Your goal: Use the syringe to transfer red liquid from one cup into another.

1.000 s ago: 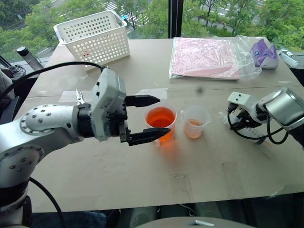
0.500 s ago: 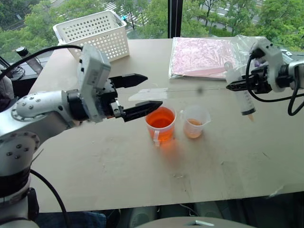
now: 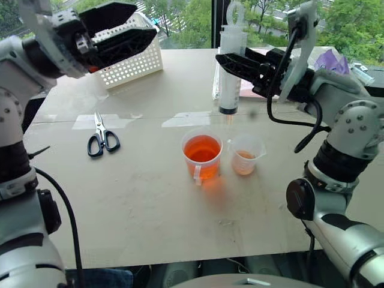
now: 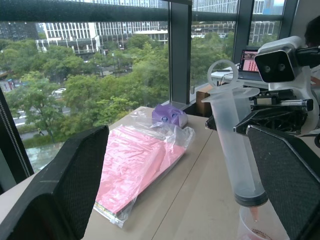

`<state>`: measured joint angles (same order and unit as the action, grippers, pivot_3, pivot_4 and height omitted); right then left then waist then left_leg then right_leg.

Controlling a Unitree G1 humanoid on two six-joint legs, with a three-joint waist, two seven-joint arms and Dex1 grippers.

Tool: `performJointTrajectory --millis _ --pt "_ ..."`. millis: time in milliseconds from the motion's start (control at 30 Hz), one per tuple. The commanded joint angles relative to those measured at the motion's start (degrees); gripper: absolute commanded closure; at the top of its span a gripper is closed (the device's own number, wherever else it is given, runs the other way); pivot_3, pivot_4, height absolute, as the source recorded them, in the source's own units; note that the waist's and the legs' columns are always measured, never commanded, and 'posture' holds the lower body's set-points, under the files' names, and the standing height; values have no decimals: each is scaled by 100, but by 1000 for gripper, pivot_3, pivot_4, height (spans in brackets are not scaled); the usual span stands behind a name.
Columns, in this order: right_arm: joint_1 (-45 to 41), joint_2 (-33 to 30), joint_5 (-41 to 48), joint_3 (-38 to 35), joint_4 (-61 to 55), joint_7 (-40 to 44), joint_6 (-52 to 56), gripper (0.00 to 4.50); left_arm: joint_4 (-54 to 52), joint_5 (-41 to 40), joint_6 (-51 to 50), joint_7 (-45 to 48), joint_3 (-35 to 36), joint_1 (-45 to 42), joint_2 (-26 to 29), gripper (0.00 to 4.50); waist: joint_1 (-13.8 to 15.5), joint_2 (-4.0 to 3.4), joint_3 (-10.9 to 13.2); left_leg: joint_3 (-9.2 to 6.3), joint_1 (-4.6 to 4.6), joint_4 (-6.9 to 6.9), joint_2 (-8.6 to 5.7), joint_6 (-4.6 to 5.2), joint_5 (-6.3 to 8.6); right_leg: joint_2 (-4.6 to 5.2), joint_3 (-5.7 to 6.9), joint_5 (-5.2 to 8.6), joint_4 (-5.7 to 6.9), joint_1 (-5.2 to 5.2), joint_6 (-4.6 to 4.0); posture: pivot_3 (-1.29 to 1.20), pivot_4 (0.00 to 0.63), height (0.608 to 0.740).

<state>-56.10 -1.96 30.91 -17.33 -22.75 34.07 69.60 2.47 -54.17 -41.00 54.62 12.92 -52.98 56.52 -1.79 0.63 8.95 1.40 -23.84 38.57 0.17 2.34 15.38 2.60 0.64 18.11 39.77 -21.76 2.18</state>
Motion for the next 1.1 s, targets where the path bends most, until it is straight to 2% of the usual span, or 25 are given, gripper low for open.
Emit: performJointTrajectory --millis 33,167,233,367,600,767,900,1100 --pt "285 96 89 540 -332 110 -1067 2943 78 165 112 314 135 -89 63 0 -56 0 0 -4 2 1 0 0 0 0 1 0 3 0 0 0 150 740" --pt "741 192 53 1189 -299 87 -1741 2943 -49 176 7 421 219 20 -14 0 -98 1 0 1 4 4 3 -5 -4 7 -3 0 0 2 0 0 150 740" --pt "1116 -2 -167 1722 -284 299 -2196 2943 -250 102 -71 512 248 171 -32 0 -97 2 -1 0 6 6 9 -6 -4 10 -6 0 0 2 0 0 150 740" --pt "1559 -319 -399 2277 -122 496 -2845 2943 -480 200 -89 736 206 456 37 0 -73 4 -1 -2 4 9 10 -6 -4 11 -16 0 2 3 0 0 150 740" --pt "1739 -503 -386 2503 97 531 -3331 2943 -632 440 -11 1242 53 738 127 0 -61 8 0 -7 4 13 11 -6 -4 13 -16 1 -1 4 -1 0 150 740" --pt "1755 -549 -346 2570 174 496 -3462 2943 -684 532 19 1335 -104 667 -87 0 -53 9 0 -7 4 13 11 -6 -4 13 -17 0 0 6 -1 0 150 740" --pt "1821 -609 -328 2646 214 528 -3525 2943 -629 546 -10 1296 -378 384 -558 0 -25 20 -1 -11 2 18 11 -6 -4 15 -16 0 0 6 -1 0 150 740" --pt "1813 -636 -301 2708 243 508 -3570 2943 -527 653 -31 1370 -514 221 -860 0 -66 23 0 -9 2 19 12 -6 -4 12 -20 0 2 7 -1 0 150 740"
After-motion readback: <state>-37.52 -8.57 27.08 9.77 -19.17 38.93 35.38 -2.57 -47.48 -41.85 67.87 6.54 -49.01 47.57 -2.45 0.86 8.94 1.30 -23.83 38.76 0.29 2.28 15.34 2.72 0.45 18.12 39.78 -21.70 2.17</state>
